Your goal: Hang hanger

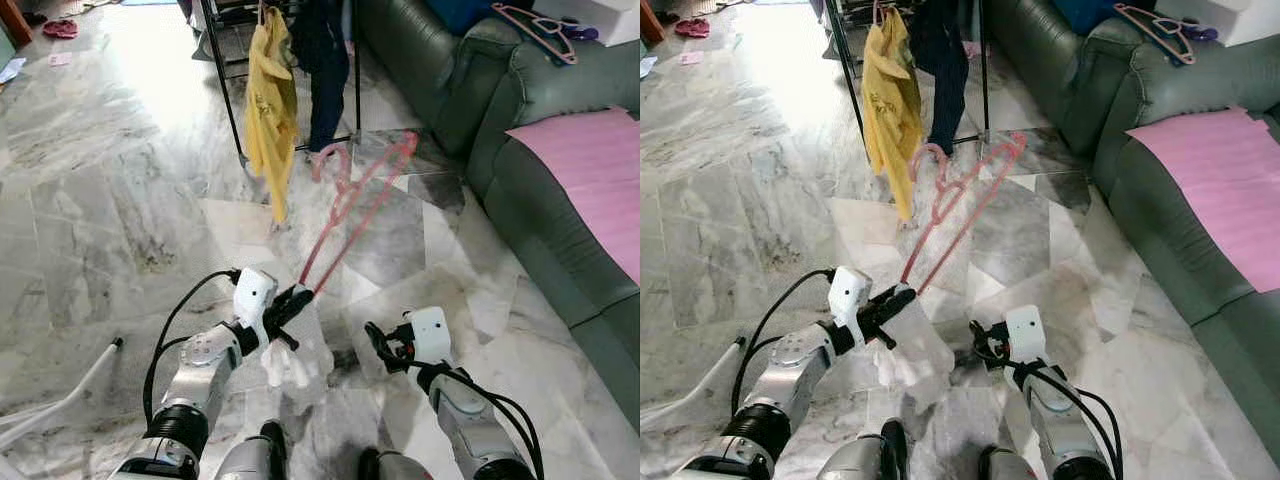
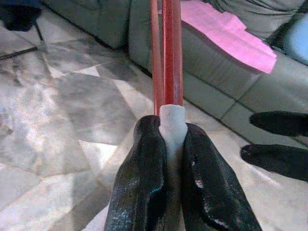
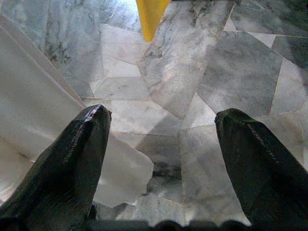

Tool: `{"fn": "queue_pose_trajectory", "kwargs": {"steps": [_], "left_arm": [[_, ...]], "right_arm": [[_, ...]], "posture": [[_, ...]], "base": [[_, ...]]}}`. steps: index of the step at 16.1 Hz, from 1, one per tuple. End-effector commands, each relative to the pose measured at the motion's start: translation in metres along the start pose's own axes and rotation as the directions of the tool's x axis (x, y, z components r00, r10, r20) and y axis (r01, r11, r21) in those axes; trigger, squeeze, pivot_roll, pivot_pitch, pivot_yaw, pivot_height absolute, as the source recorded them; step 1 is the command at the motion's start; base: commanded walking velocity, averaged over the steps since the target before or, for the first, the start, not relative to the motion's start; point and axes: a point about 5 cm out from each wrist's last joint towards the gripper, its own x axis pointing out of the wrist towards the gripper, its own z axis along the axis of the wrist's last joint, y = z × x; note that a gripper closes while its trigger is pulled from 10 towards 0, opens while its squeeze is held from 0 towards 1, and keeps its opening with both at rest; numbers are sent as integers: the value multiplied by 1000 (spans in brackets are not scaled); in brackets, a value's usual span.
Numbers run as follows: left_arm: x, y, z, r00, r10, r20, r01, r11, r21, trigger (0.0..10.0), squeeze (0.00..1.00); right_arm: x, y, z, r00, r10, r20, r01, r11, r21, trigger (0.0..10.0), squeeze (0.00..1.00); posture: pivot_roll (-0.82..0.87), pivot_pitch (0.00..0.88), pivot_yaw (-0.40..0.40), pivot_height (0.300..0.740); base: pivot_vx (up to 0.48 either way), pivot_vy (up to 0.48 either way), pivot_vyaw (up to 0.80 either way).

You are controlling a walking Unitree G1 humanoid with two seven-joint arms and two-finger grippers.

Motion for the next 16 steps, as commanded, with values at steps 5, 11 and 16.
{"fn": "queue_pose_trajectory", "kwargs": {"steps": [5,11,16], "left_arm": [[16,6,23,981,165,98,-174,980,95,10000,0],[39,-16,75,954,-210,213,171,967,190,10000,0],[26,1,88,920,-390,46,353,873,336,10000,0]], "right_arm": [[10,-1,12,999,-26,42,26,1000,-8,10000,0],[14,-10,20,999,-3,47,5,999,-34,10000,0],[-8,-51,19,994,-57,92,61,997,-43,10000,0]], "posture": [[-53,140,24,740],[-45,137,36,740],[-57,185,90,740]], "base": [[0,0,0],[0,0,0],[0,0,0]]}}
